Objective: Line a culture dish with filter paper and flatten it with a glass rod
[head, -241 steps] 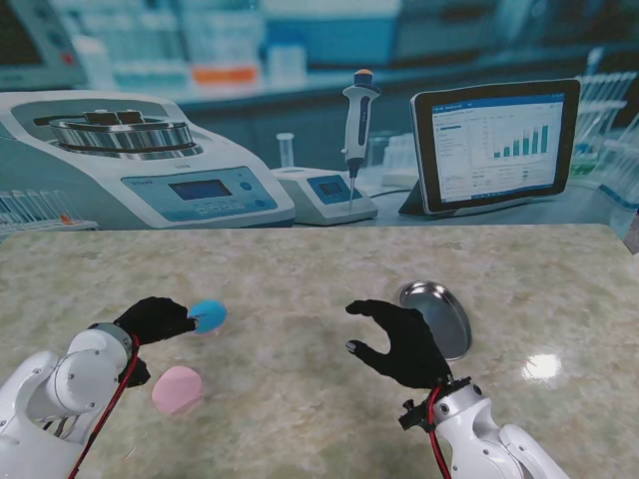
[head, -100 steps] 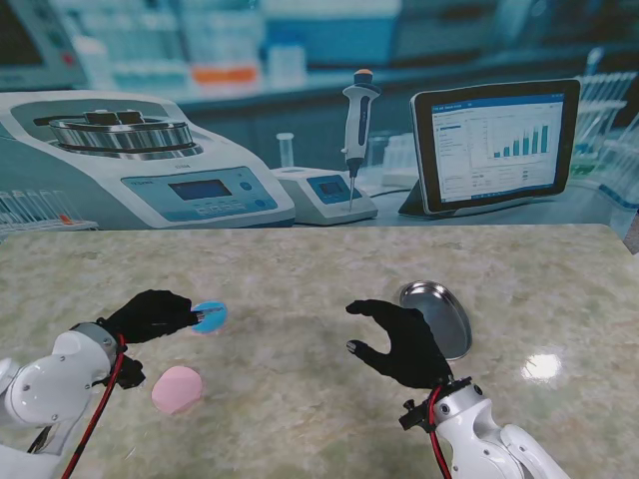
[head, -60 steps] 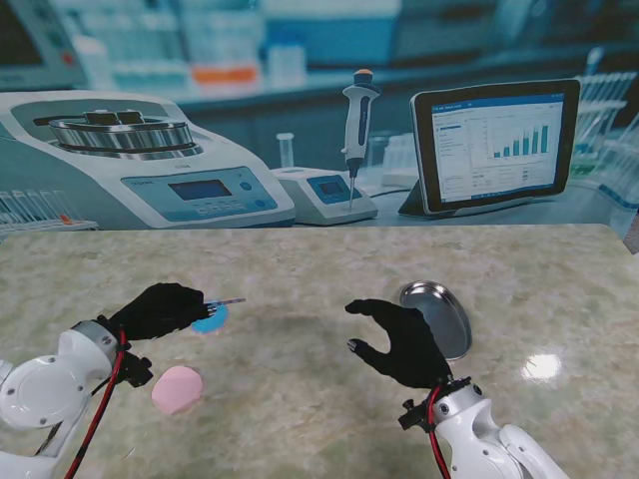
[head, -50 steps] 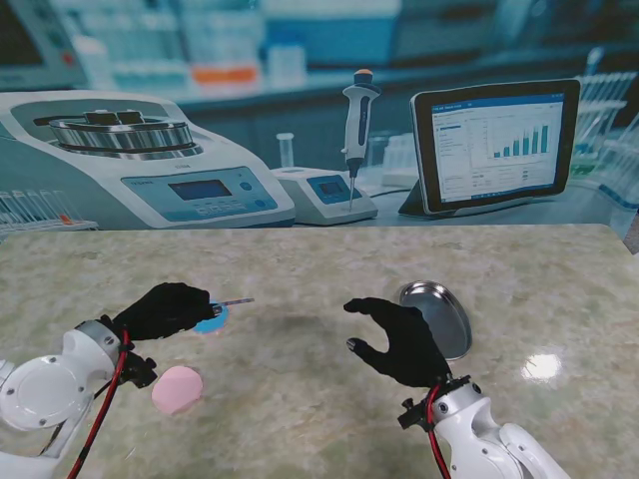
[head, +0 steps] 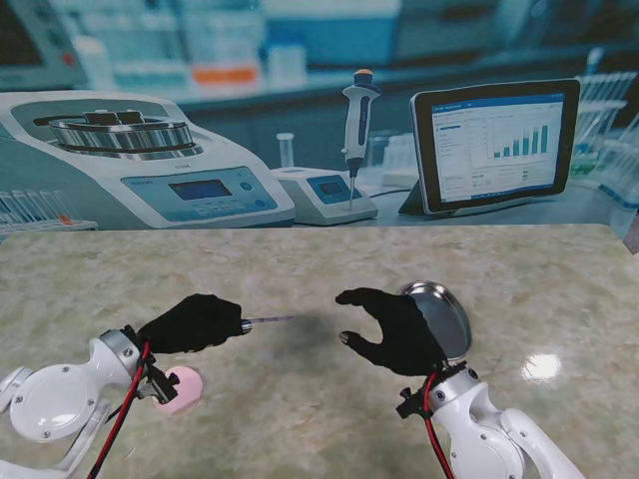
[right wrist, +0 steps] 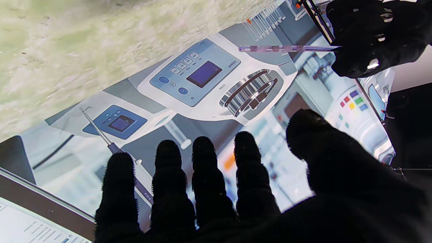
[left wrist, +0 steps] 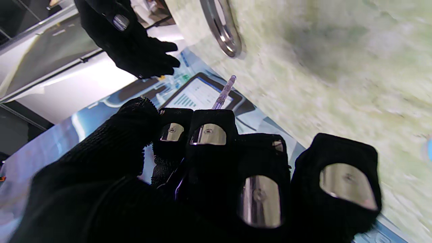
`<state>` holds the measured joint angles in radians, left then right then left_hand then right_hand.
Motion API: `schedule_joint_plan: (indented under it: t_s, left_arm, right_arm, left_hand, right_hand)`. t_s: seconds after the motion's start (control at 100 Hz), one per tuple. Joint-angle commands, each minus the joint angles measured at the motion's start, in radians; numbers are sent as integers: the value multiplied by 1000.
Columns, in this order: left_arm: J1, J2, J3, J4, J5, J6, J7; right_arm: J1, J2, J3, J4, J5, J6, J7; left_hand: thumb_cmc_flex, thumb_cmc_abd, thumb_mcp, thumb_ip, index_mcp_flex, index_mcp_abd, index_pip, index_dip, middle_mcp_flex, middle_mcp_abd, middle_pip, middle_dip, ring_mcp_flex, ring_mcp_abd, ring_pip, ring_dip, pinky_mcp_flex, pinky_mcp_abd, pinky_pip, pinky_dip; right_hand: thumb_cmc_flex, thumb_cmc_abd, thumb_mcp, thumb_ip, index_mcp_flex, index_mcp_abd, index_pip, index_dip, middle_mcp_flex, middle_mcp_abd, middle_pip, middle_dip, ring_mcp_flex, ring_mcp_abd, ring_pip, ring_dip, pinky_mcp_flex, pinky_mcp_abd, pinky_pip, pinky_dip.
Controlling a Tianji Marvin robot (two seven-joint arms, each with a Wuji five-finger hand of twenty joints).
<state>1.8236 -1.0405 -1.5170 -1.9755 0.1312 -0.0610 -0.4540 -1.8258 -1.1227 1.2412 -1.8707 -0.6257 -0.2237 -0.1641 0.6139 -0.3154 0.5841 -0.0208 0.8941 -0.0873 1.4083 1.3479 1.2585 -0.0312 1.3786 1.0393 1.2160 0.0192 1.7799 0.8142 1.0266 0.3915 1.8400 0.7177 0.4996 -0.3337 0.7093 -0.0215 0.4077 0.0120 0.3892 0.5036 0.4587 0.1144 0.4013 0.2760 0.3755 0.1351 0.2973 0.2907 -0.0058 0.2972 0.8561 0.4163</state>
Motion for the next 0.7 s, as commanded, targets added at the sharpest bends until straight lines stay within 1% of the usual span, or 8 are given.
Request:
schedule_joint_plan:
  t_s: [0.0, 0.16, 0.37, 0.69]
  left_arm:
    - [10, 1, 8, -17, -11, -5, -14]
    - [18, 3, 17, -31, -40, -16, -24]
    - [24, 3, 35, -44, -72, -22, -27]
    - [27, 3, 60, -67, -83, -9, -27]
  right_arm:
    - [7, 1, -7, -10, 3, 6, 13]
    - [28, 6, -25, -10, 5, 2, 39]
    - [63, 8, -63, 4, 10, -4, 54]
    - [105, 10, -113, 27, 28, -16, 69]
  left_hand:
    - [3, 19, 10, 31, 24, 168, 87, 25, 75, -147, 95, 1, 57, -163, 83, 0, 50, -19, 206, -1]
    - [3, 19, 9, 31, 24, 168, 87, 25, 75, -147, 95, 1, 57, -163, 83, 0, 50, -18, 206, -1]
    - [4, 19, 7, 31, 24, 168, 87, 24, 75, -147, 95, 1, 57, -163, 83, 0, 50, -18, 205, -1]
    - [6, 20, 5, 32, 24, 168, 87, 24, 75, -147, 95, 1, 57, -163, 83, 0, 50, -18, 205, 0]
  right_hand:
    - [-6, 36, -13, 8, -43, -15, 0, 0, -25, -7, 6, -2, -32, -17, -8, -4, -4, -19, 10, -9]
    - [-8, 36, -11, 9, -47, -15, 1, 1, -31, -5, 7, -1, -33, -14, -6, -3, -1, -20, 12, -7]
    - [-13, 35, -17, 8, -50, -14, -1, 2, -32, -5, 7, -1, -32, -12, -3, -1, 7, -22, 18, -4]
    - [-22, 31, -31, 2, -51, 1, -6, 1, -27, 4, 11, 2, -15, -1, 18, 11, 42, -22, 65, 24]
